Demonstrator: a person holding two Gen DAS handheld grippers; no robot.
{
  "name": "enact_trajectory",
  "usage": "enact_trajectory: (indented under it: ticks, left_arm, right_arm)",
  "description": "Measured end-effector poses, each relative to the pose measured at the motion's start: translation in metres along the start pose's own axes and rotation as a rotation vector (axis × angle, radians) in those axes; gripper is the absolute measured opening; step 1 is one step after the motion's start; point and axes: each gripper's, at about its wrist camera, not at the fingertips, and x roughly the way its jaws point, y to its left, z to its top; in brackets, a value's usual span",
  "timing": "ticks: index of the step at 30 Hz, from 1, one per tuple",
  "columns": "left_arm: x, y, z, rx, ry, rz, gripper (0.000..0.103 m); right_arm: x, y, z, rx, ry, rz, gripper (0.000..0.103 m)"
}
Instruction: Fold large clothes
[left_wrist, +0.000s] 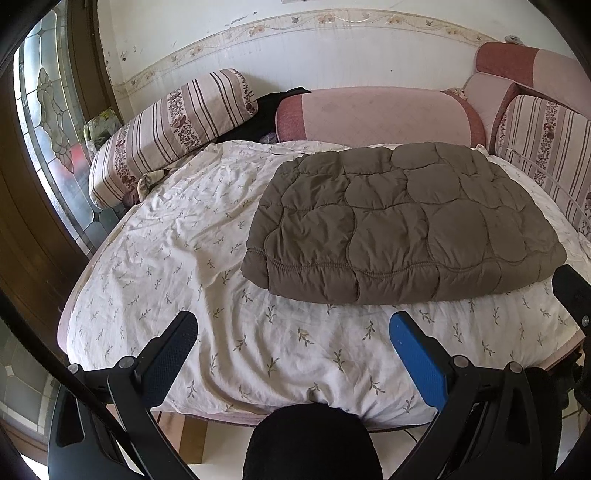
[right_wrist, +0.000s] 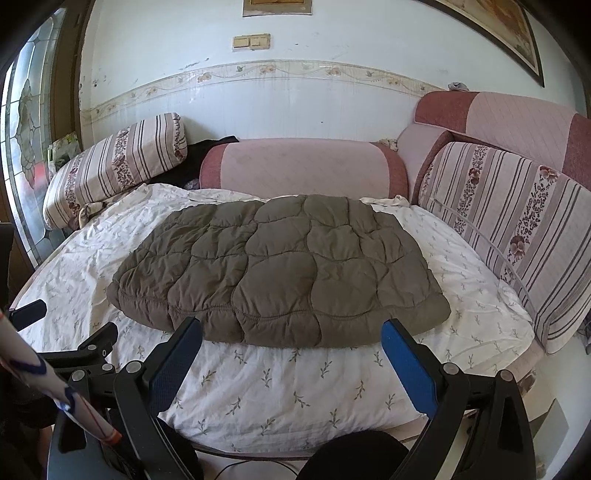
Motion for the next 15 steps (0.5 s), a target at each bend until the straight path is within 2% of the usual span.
enact_trajectory:
  ticks: [15]
  left_arm:
    - [-0.0026,-0.0003,-0.0008,0.001,0.001,-0.010,0.103]
  right_arm:
    - [-0.0010,0.0017,-0.0014,-0.001,0.004,-0.002,0.100]
